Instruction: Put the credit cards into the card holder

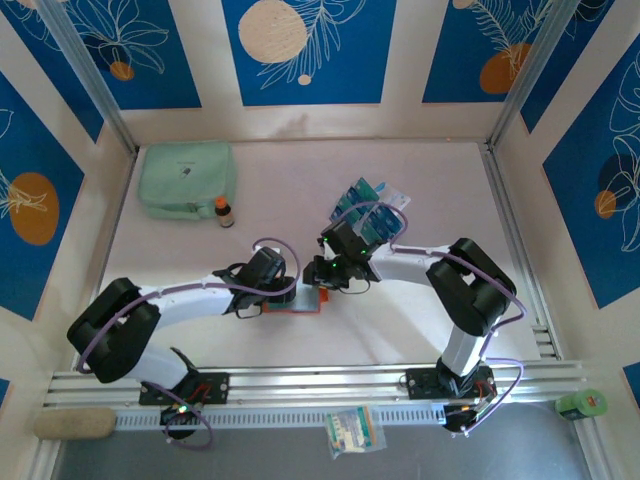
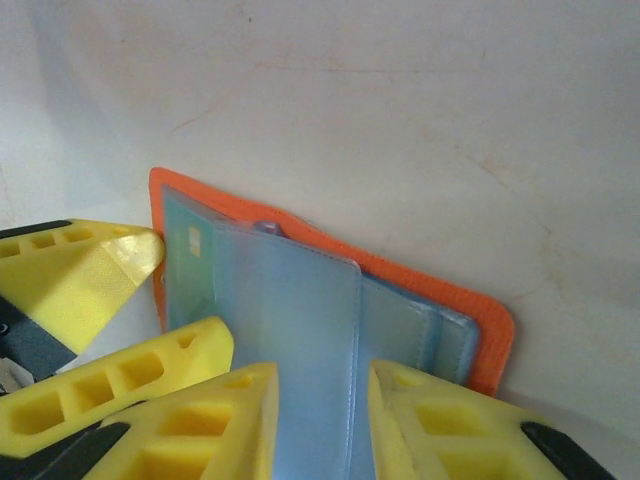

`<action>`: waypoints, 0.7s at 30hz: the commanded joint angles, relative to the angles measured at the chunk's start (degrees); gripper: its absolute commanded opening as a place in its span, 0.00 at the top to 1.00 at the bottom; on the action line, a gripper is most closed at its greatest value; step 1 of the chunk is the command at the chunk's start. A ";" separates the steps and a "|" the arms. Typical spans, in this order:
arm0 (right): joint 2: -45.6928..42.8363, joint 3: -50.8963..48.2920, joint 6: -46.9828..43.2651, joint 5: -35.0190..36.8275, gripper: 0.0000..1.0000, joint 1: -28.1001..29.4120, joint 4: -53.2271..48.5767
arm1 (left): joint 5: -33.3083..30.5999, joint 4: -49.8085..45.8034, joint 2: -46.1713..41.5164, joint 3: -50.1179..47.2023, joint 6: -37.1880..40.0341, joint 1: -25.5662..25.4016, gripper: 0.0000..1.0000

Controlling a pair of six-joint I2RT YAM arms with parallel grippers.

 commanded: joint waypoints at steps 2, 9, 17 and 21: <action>2.57 -0.26 0.71 -1.15 0.70 0.13 1.06 | -0.01 -0.68 0.81 -1.03 -0.08 -0.40 0.34; 4.82 1.06 1.06 -4.15 0.69 -0.14 2.11 | -0.01 -0.65 0.69 -1.00 -0.02 -0.42 0.34; 3.61 0.49 2.46 -6.48 0.69 -0.49 4.29 | 0.08 -0.74 0.10 -1.03 -0.08 -0.40 0.34; 1.09 0.49 2.81 -6.76 0.69 -0.41 3.60 | -0.09 -1.37 -1.54 -0.35 -0.22 -0.47 0.32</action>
